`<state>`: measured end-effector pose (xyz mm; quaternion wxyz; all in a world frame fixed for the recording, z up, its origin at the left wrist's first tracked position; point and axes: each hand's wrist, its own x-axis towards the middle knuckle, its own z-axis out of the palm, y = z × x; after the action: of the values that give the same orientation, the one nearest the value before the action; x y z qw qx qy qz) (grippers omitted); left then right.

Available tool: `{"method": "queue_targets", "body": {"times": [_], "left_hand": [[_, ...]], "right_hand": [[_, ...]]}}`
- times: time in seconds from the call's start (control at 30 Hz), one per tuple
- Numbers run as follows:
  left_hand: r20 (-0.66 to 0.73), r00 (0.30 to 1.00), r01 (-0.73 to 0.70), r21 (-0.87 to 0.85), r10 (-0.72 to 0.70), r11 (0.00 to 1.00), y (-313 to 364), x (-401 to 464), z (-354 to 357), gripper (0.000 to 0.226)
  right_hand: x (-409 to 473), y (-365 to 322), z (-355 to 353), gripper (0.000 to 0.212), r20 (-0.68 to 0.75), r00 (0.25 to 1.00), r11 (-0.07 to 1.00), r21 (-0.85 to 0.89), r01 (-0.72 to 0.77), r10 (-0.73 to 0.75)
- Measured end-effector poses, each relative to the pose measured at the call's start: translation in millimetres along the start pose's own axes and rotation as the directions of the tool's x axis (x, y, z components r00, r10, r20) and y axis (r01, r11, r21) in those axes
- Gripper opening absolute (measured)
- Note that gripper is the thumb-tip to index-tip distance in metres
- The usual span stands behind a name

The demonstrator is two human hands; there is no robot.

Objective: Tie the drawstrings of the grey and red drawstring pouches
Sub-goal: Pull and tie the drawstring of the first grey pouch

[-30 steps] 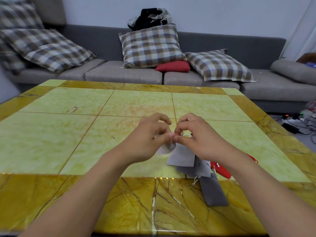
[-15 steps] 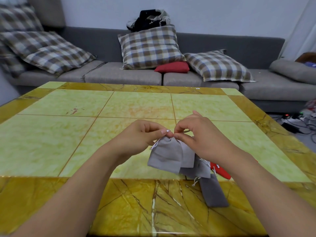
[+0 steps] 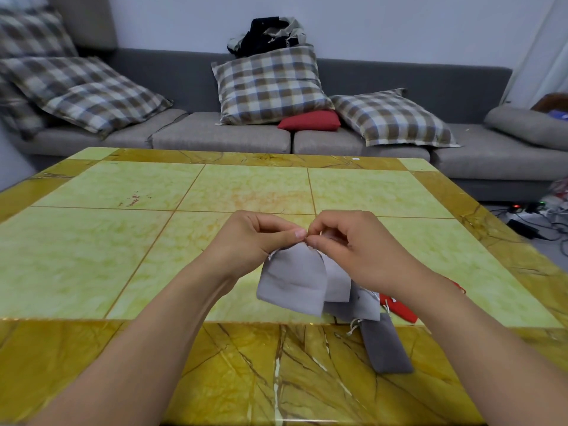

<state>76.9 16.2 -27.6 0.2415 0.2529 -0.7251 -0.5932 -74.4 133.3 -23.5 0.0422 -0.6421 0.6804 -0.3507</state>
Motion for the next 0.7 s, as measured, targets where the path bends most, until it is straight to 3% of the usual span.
{"method": "queue_targets", "body": {"times": [0.07,0.2,0.33,0.5,0.6,0.7], "left_hand": [[-0.004,1.0,-0.012,0.02,0.012,1.0,0,0,-1,0.013],[0.067,0.998,-0.029,0.099,0.022,0.995,0,-3,2,0.015],[-0.01,0.999,-0.045,0.045,0.045,0.998,2,-4,6,0.013],[-0.082,0.996,-0.04,-0.016,0.039,0.999,3,-3,4,0.009],[-0.107,0.992,-0.061,-0.004,0.06,0.998,5,-4,5,0.01],[-0.135,0.986,-0.097,0.007,0.097,0.995,6,-4,6,0.009]], "right_hand": [[1,0,0,0.007,-0.059,0.997,0.997,0.064,-0.036,0.04],[3,0,-4,0.004,-0.095,0.996,1.0,0.031,0.003,0.0],[1,9,-2,0.005,-0.072,0.996,0.999,-0.019,-0.046,0.044],[2,12,-2,0.016,0.057,0.995,0.996,-0.027,-0.085,0.086],[0,8,-3,0.032,0.194,0.971,0.979,0.121,-0.167,0.142],[0,2,-2,0.034,0.244,0.958,0.945,0.248,-0.213,0.152]]}}
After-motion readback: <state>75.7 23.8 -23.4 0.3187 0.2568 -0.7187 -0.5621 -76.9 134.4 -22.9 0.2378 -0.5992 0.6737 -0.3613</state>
